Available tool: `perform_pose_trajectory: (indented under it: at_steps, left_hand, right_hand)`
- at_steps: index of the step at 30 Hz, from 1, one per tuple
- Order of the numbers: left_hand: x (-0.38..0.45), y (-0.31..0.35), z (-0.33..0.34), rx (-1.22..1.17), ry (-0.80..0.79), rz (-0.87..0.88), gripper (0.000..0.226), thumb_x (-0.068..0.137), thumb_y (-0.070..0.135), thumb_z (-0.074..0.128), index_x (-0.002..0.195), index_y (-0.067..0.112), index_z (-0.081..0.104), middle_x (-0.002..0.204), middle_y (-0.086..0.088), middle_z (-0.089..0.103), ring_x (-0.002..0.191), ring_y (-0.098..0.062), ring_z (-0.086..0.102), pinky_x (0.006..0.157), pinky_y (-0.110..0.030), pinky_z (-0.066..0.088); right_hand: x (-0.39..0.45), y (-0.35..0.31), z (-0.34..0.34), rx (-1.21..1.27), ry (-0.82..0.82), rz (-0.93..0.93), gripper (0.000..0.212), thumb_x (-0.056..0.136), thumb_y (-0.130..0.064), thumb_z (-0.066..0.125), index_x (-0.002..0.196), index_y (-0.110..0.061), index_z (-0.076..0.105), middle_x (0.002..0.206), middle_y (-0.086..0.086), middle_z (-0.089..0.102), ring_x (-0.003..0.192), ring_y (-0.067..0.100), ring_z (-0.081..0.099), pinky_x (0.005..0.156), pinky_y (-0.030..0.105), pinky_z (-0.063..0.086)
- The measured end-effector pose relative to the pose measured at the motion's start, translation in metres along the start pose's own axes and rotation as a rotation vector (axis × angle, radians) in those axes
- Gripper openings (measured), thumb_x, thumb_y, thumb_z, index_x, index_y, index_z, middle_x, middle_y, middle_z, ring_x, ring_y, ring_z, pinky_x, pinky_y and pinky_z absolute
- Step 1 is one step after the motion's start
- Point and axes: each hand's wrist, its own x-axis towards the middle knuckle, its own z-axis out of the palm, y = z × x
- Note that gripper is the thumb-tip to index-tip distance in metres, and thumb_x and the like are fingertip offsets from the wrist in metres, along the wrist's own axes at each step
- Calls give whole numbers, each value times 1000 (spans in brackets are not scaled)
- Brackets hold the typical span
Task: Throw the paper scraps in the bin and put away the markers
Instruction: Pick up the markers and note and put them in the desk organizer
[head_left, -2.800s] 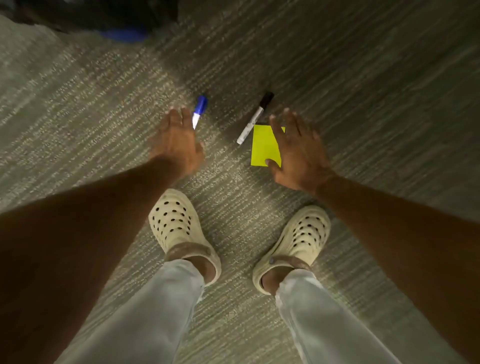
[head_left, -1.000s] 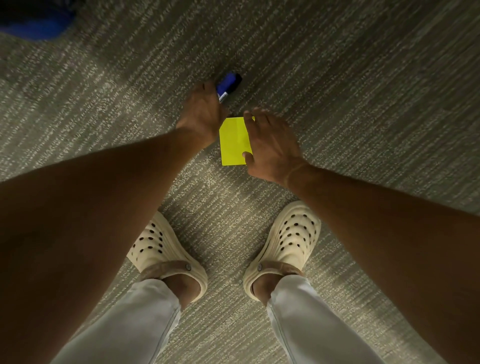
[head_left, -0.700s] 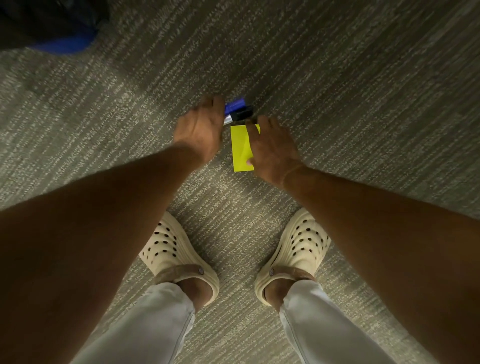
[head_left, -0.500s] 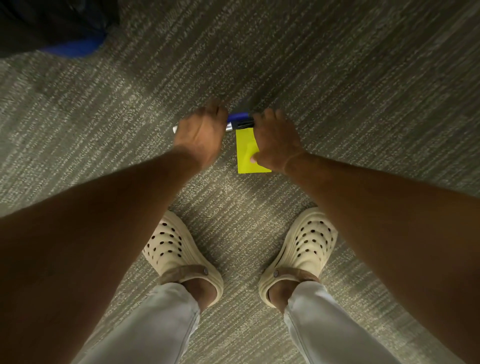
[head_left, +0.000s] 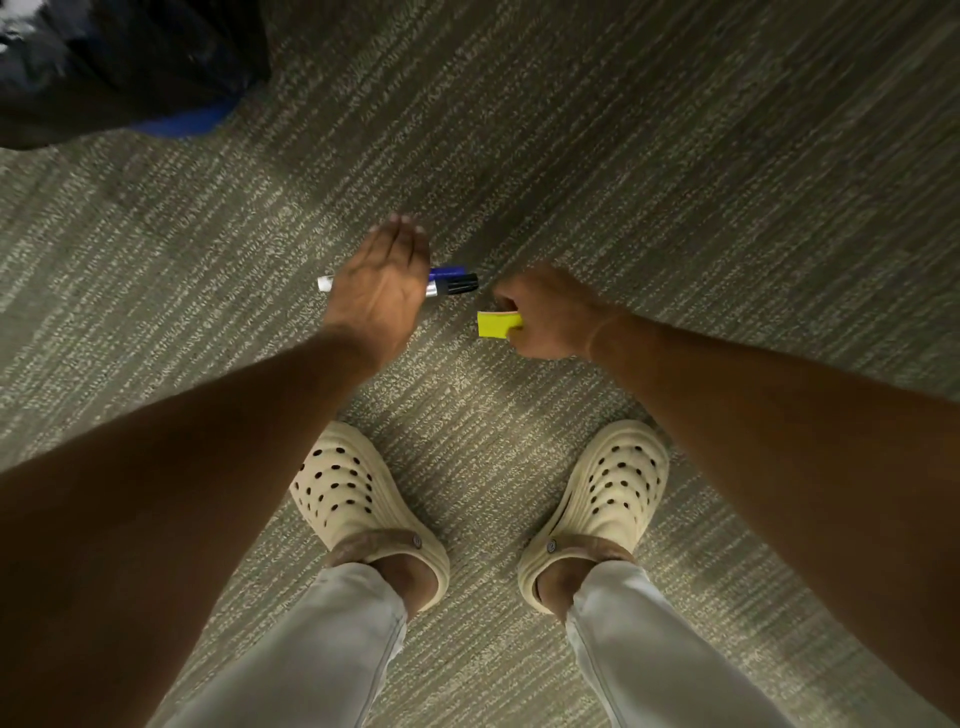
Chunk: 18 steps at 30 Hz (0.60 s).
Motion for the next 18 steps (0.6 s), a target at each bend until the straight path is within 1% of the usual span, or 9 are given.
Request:
perform_pose_trajectory:
  at_steps: [2, 4, 6, 7, 8, 9, 11, 15, 18]
  left_hand:
    - [-6, 1, -10, 3, -10, 0, 60, 88, 11, 27, 146, -3, 17, 152, -27, 24, 143, -36, 23, 119, -44, 19]
    - [-11, 2, -23, 12, -22, 4, 61, 88, 10, 26, 147, -2, 14, 153, -27, 23, 144, -36, 21, 119, -44, 18]
    - [-15, 2, -38, 5, -20, 5, 63, 88, 9, 29, 147, -2, 13, 154, -26, 21, 145, -35, 19, 120, -43, 16]
    - [-16, 2, -47, 0, -19, 9, 63, 88, 8, 31, 148, -1, 11, 155, -25, 19, 145, -34, 18, 120, -42, 14]
    - [-18, 1, -56, -2, -17, 14, 64, 89, 6, 34, 148, 0, 10, 155, -24, 17, 146, -33, 16, 120, -41, 11]
    - [-19, -1, -65, 0, -11, 22, 64, 90, 5, 36, 148, 1, 9, 156, -23, 16, 146, -32, 15, 119, -40, 9]
    - [-21, -7, -82, 5, 6, 39, 64, 93, 4, 38, 149, 2, 6, 157, -21, 14, 146, -30, 13, 120, -39, 8]
    - [-35, -13, -115, 36, -9, 53, 66, 95, 8, 37, 149, 3, -1, 158, -19, 7, 147, -28, 8, 122, -40, 9]
    - [-49, -9, -146, 57, -26, 65, 69, 95, 9, 36, 148, 5, -7, 159, -17, 0, 148, -26, 1, 120, -37, -1]
  right_hand:
    - [-11, -5, -5, -25, 70, -64, 41, 75, -2, 70, 110, -13, 53, 86, 15, 65, 77, 32, 64, 59, 32, 46]
    - [-21, -10, -12, -94, 135, -97, 56, 79, 1, 65, 127, -14, 42, 77, 13, 61, 66, 29, 62, 55, 29, 43]
    - [-29, -15, -23, -157, 176, -110, 56, 88, 0, 57, 137, -15, 36, 80, 12, 63, 62, 26, 59, 54, 28, 44]
    - [-33, -17, -29, -180, 187, -121, 52, 92, -2, 52, 140, -14, 35, 91, 15, 66, 68, 26, 62, 59, 31, 50]
    - [-36, -18, -35, -205, 194, -122, 49, 95, -4, 48, 142, -13, 35, 107, 17, 65, 81, 30, 66, 69, 36, 56]
    - [-40, -20, -42, -230, 200, -115, 47, 97, -6, 45, 142, -11, 35, 122, 19, 59, 97, 34, 65, 81, 42, 56]
    - [-47, -21, -57, -279, 234, -85, 49, 97, -4, 42, 145, -7, 32, 141, 23, 43, 122, 40, 51, 100, 46, 47]
    - [-68, -25, -81, -309, 287, -57, 59, 93, 7, 40, 149, -4, 22, 155, 25, 24, 144, 38, 24, 120, 42, 17]
    - [-91, -31, -102, -312, 330, -79, 74, 83, 12, 49, 149, -3, 19, 156, 24, 22, 147, 35, 18, 124, 44, 10]
